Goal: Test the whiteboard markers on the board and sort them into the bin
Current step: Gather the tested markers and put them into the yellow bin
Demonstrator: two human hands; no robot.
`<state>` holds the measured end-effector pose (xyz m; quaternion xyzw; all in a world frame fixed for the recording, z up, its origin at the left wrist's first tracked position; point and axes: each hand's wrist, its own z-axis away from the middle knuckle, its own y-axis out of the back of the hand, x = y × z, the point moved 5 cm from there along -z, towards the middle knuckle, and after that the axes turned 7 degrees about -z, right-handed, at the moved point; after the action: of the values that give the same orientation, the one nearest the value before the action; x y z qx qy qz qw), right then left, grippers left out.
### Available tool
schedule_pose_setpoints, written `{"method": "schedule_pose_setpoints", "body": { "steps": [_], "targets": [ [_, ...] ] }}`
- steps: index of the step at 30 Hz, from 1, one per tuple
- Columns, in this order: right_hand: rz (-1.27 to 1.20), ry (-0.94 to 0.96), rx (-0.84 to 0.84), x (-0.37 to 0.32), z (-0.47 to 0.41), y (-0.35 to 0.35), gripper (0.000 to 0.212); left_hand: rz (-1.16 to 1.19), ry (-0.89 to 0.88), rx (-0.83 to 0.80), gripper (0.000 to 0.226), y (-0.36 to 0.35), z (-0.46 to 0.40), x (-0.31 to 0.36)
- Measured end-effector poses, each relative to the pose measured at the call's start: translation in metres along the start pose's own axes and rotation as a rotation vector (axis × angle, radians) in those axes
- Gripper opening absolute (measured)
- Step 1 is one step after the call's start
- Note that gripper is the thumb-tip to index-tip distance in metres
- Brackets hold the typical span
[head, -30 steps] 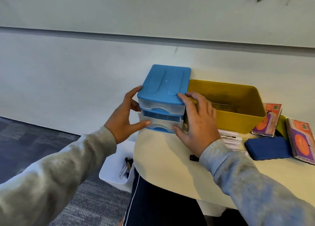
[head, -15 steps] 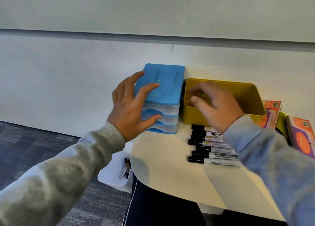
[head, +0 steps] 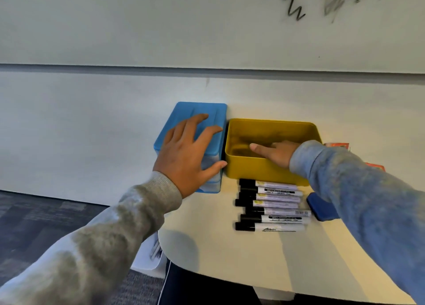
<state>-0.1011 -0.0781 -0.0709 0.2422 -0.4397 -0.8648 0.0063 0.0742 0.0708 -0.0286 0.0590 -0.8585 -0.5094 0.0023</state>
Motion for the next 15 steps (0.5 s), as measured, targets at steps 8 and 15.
{"method": "schedule_pose_setpoints", "body": {
  "steps": [8,15],
  "targets": [
    [0.177,0.11,0.099,-0.004,0.007,0.004,0.081,-0.039,-0.006,-0.027,0.068,-0.001,-0.001,0.001],
    [0.285,0.325,0.302,-0.005,0.018,0.011,0.076,-0.041,-0.012,-0.055,0.069,0.001,-0.002,0.001]
  ]
}}
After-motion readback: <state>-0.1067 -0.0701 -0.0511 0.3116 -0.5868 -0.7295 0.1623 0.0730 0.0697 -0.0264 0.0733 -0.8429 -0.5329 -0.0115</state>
